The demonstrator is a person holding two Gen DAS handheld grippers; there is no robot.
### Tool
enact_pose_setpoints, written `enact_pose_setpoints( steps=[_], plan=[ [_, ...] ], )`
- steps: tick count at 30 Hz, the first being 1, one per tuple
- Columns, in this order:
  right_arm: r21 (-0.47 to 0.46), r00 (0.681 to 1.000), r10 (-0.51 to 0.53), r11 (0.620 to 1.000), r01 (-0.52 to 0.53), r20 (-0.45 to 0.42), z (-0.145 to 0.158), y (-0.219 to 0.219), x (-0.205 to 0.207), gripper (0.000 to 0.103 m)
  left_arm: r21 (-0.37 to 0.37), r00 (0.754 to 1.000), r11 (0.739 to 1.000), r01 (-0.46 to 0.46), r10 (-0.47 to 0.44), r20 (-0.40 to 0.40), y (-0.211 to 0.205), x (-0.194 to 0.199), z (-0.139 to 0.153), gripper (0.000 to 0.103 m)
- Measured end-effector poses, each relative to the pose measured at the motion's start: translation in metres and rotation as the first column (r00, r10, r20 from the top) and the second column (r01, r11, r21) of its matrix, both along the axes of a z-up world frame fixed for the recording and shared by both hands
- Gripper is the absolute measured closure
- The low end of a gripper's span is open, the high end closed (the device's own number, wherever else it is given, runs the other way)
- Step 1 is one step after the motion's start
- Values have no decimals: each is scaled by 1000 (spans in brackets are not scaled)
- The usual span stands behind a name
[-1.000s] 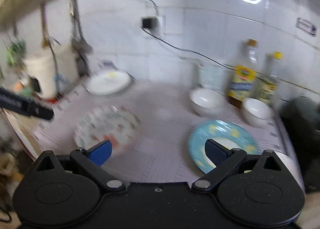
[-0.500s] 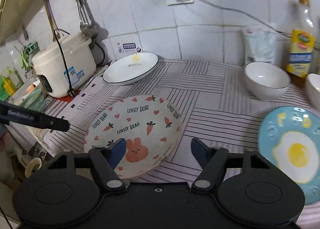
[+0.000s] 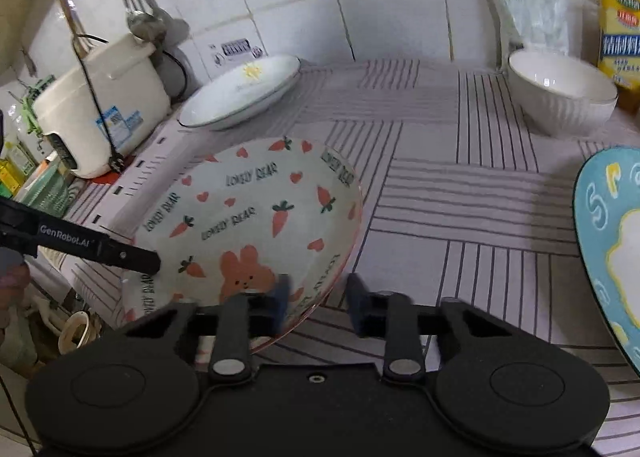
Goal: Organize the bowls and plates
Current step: 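Close both grippers on the rim of the pink-bunny plate, then carry the bunny plate toward the sun plate, lower it, open both grippers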
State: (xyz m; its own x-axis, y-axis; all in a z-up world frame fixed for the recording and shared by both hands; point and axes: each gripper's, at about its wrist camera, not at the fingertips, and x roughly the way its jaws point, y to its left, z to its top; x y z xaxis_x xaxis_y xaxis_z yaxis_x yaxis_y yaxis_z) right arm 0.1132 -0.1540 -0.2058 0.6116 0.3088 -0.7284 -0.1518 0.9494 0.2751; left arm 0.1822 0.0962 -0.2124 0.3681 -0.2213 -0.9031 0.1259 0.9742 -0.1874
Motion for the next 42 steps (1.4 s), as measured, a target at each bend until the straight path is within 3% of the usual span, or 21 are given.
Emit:
enact_pose_setpoints(
  steps=[3,6,12,17,22,25,27,34,36,42],
  plan=[
    [16,1000,1,1000,0,-12,-2,-1,6,80,-20,1000,1000,12,-12,3,1,6,-2,77],
    [65,999,-4,998,6,-35,-5,-7,10,82,-70,999,997,-15,12,-45,2,11,-6,83],
    [117,998,-21,993,28,-57,-10,-11,15,81,-18,999,1000,-14,14,-35,-7,11,-4,78],
    [149,999,-9,989,15,-39,-15,-15,16,82,-53,997,997,-55,53,-53,-2,14,-6,76],
    [139,999,4,990,1,-36,-13,-14,17,81,-41,997,997,-63,62,-38,-5,11,-7,76],
    [40,999,35,999,-34,-14,-6,-3,16,80,-35,998,998,-50,49,-35,-6,10,-7,75],
    [36,1000,25,999,-25,-11,-3,-3,14,80,-43,996,998,-47,44,-75,-4,16,-6,75],
    [77,999,-37,996,40,-40,7,-6,11,80,23,984,989,146,-142,-106,-18,43,13,73],
    [77,998,-63,995,65,-24,10,-8,8,80,30,979,981,191,-189,-78,-23,48,19,73],
    [75,990,-139,988,137,25,31,-24,9,80,-3,956,957,291,-291,-43,-41,70,40,73]
  ],
)
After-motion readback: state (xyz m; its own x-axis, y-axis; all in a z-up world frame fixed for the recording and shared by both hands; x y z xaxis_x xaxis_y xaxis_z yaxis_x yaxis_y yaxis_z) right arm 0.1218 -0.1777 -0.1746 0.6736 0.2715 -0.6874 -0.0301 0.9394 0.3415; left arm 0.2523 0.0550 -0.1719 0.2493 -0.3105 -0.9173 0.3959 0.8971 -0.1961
